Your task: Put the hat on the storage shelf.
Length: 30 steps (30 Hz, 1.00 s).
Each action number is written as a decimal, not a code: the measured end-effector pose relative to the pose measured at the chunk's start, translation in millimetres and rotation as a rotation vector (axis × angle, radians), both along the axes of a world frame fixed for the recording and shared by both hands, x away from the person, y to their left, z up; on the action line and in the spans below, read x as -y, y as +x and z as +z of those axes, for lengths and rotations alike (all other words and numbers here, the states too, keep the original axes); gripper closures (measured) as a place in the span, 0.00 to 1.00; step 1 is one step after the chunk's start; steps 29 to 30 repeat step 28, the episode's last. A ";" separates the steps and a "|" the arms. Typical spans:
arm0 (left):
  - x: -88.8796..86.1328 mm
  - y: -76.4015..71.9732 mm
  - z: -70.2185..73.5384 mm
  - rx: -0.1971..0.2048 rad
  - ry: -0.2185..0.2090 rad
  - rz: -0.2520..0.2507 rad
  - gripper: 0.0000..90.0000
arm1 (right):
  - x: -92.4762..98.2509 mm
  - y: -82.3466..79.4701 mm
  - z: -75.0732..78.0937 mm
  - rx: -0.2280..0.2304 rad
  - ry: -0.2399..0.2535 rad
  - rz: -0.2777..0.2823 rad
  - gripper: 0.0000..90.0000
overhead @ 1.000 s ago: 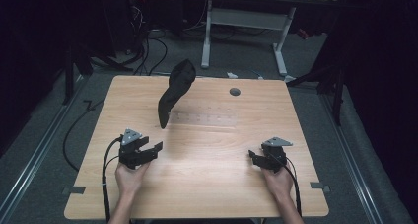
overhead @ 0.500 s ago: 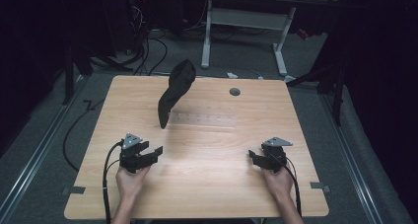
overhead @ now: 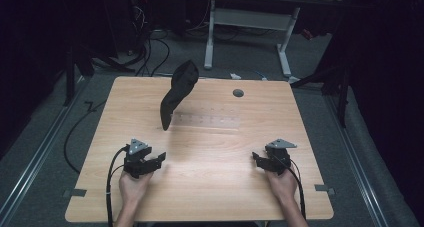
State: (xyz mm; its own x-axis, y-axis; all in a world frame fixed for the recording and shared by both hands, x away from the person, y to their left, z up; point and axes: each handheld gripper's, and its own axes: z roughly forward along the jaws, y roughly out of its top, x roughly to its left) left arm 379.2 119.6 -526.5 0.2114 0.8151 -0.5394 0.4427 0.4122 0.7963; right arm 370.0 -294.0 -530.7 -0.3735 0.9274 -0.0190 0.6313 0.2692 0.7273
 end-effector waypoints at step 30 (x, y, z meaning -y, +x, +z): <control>12.2 -1.3 -19.8 0.002 0.160 0.001 0.38 | -0.1 0.0 0.0 0.000 0.000 0.000 0.43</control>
